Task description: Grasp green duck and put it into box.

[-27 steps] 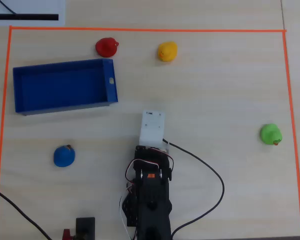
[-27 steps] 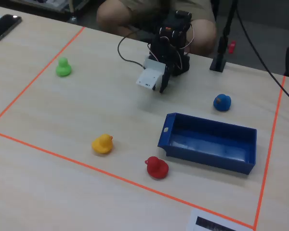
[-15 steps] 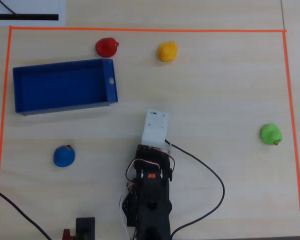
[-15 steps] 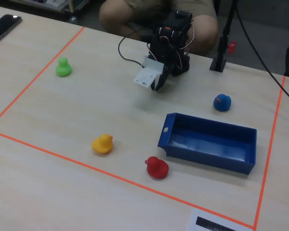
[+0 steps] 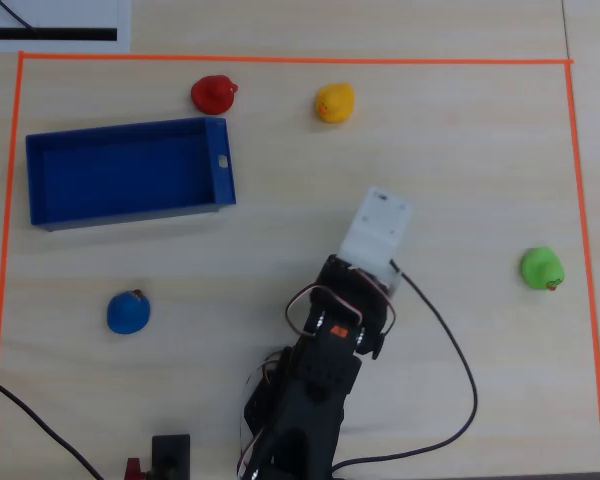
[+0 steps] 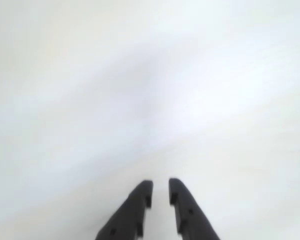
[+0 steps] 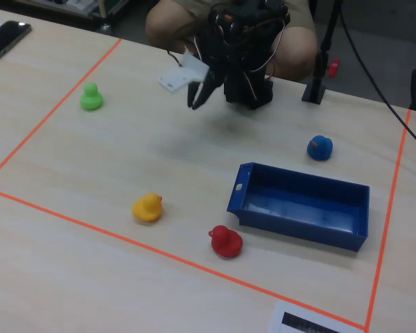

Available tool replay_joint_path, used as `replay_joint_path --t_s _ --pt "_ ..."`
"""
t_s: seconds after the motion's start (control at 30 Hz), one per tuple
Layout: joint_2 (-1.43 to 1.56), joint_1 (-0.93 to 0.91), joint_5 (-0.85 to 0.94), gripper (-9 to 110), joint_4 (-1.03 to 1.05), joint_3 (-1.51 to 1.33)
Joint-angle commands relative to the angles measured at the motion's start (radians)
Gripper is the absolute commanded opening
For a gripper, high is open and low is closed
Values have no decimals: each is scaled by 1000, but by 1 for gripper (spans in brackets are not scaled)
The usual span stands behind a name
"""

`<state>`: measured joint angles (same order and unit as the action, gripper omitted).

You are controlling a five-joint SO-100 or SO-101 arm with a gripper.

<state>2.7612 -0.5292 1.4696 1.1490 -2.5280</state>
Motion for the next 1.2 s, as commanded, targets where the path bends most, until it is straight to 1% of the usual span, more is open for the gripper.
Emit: replay_joint_path --t_s 0.0,0.13,0.2,0.37,0.47,0.63,0.8,0.97,1.17 --pt "-347 -209 23 0 -51 517" --pt "-479 -364 57 2 -193 595" --pt "-551 -426 81 6 -236 617" --pt "-709 -575 146 25 -394 624" --pt "-799 -652 158 32 -494 629" --pt "-939 -733 163 40 -664 629" --pt "-1092 -749 149 41 -851 649" --pt "-1216 -733 112 41 -871 732" --pt "-1336 -704 106 42 -946 787"
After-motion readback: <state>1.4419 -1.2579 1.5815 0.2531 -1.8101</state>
